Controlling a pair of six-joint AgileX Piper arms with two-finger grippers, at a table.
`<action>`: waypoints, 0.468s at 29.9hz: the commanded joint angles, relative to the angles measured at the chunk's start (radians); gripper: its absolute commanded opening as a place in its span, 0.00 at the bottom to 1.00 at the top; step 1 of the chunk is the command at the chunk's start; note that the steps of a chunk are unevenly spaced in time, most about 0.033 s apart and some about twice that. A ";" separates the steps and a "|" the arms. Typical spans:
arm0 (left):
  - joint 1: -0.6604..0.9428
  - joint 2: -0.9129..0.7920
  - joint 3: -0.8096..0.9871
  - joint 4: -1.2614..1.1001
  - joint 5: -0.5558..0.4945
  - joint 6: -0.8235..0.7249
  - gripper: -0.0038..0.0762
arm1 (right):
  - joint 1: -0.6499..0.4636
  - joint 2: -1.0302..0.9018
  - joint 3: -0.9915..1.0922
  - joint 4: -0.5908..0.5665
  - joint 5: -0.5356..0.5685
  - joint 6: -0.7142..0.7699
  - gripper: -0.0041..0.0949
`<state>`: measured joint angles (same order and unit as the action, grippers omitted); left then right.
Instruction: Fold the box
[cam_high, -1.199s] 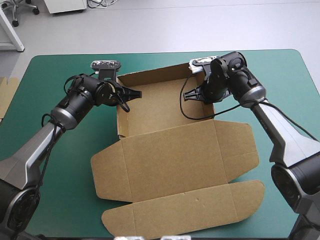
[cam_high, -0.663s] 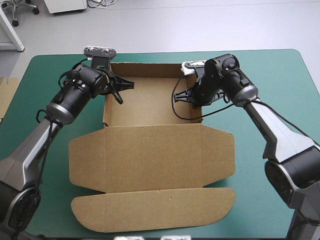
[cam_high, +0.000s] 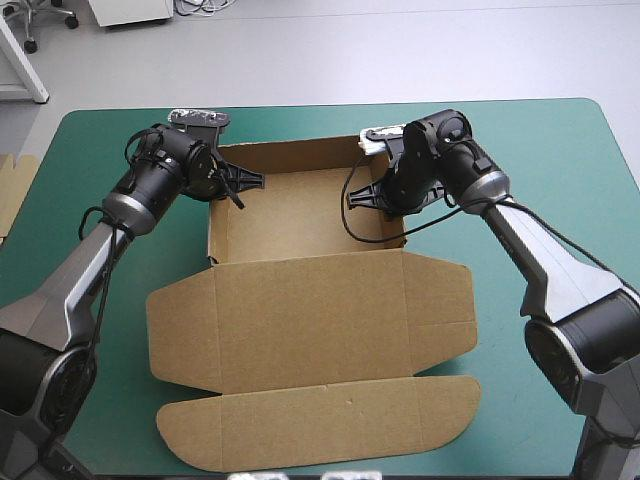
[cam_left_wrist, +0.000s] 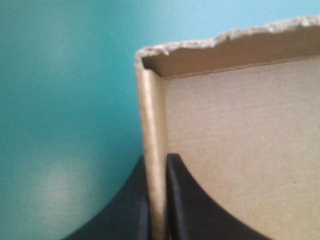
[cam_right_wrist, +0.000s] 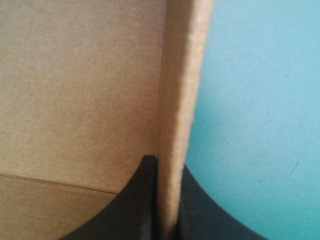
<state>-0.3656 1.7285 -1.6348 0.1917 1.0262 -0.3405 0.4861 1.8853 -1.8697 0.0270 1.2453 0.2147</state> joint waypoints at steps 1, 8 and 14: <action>0.010 -0.037 -0.032 -0.043 -0.003 0.064 0.04 | 0.013 -0.053 -0.034 0.037 0.000 -0.037 0.03; 0.015 -0.014 -0.032 -0.056 -0.011 0.083 0.04 | 0.013 -0.037 -0.034 0.039 0.000 -0.030 0.03; 0.015 0.012 -0.032 -0.068 -0.022 0.088 0.04 | 0.013 -0.021 -0.034 0.027 0.000 -0.030 0.03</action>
<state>-0.3420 1.7750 -1.6348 0.1490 1.0301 -0.2993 0.4919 1.9151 -1.8697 0.0294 1.2453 0.2165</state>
